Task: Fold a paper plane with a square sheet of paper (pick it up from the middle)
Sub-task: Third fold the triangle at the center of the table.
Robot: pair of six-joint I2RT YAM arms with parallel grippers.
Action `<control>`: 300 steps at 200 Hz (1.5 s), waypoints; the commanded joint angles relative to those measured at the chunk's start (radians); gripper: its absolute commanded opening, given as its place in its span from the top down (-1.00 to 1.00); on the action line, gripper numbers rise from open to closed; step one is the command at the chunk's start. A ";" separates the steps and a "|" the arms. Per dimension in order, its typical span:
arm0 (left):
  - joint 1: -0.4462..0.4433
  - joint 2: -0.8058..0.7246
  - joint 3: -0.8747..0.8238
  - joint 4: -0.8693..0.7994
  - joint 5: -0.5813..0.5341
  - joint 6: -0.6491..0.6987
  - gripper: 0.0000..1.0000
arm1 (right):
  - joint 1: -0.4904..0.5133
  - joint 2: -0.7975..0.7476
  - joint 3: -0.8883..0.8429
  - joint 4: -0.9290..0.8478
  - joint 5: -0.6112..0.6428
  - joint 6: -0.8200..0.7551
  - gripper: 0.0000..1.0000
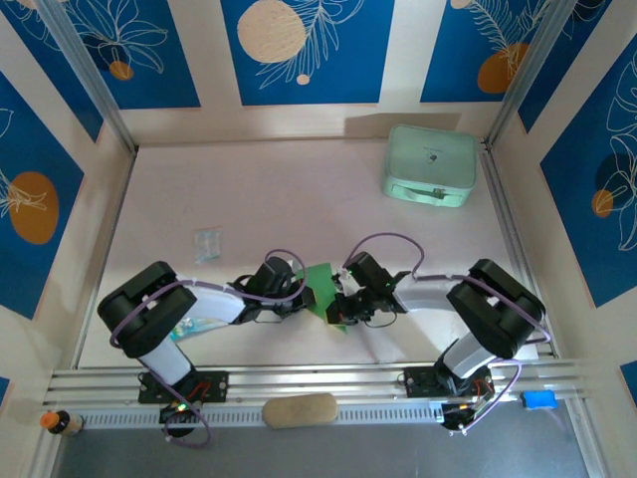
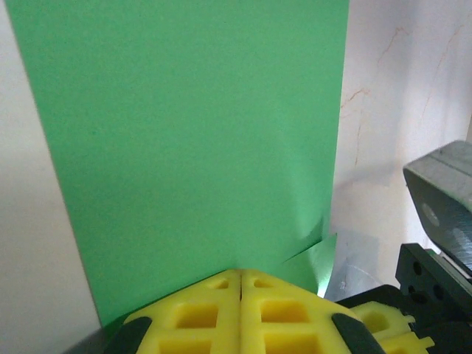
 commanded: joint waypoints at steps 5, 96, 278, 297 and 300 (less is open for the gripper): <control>0.004 0.030 -0.021 -0.056 -0.030 0.000 1.00 | 0.004 -0.028 -0.061 -0.068 0.018 0.043 0.98; 0.007 0.035 -0.019 -0.047 -0.025 0.002 1.00 | -0.015 -0.184 -0.167 -0.081 0.076 0.105 0.98; 0.042 0.051 0.141 -0.199 -0.006 0.112 1.00 | -0.082 -0.155 -0.020 -0.027 0.031 0.037 0.99; 0.042 0.047 0.138 -0.199 -0.003 0.112 1.00 | -0.082 -0.140 -0.018 -0.019 0.034 0.036 0.99; 0.042 0.047 0.137 -0.199 -0.003 0.112 1.00 | -0.082 -0.138 -0.016 -0.018 0.034 0.036 0.99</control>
